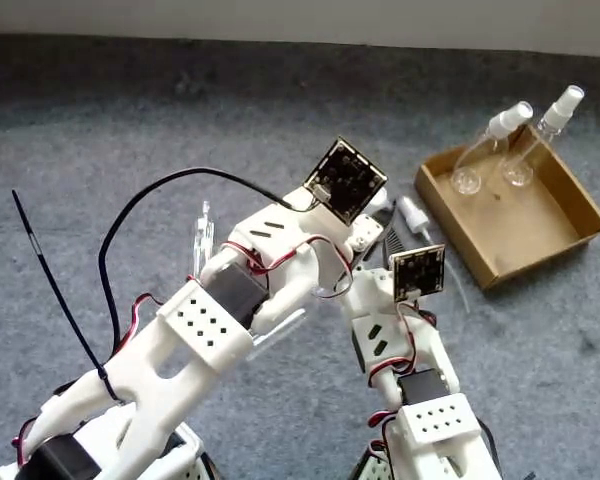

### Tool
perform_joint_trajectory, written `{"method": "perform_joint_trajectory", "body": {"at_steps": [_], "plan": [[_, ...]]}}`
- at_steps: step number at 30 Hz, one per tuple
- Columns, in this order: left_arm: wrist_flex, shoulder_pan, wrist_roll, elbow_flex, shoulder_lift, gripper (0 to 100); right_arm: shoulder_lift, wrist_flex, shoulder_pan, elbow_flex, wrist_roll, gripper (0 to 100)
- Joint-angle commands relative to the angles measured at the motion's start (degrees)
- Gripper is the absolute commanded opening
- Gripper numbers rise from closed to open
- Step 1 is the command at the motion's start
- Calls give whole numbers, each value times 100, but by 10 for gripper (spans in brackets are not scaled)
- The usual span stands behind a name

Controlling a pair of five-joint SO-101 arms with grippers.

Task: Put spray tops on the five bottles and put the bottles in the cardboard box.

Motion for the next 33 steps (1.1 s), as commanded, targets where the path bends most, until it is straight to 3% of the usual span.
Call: {"method": "perform_joint_trajectory", "body": {"at_steps": [1,5,14,18,33], "plan": [[-70,31,-44,-268,-127,6,-92,-110,-4,-40,44,98],[-70,22,703,-268,-127,7,-92,-110,-13,-40,44,98],[-79,-31,730,-277,470,5,-92,-84,4,-66,141,98],[-79,-22,730,-286,418,5,-101,963,4,-233,800,98],[158,-13,747,-233,-40,5,-1754,2343,-22,-708,870,99]]}}
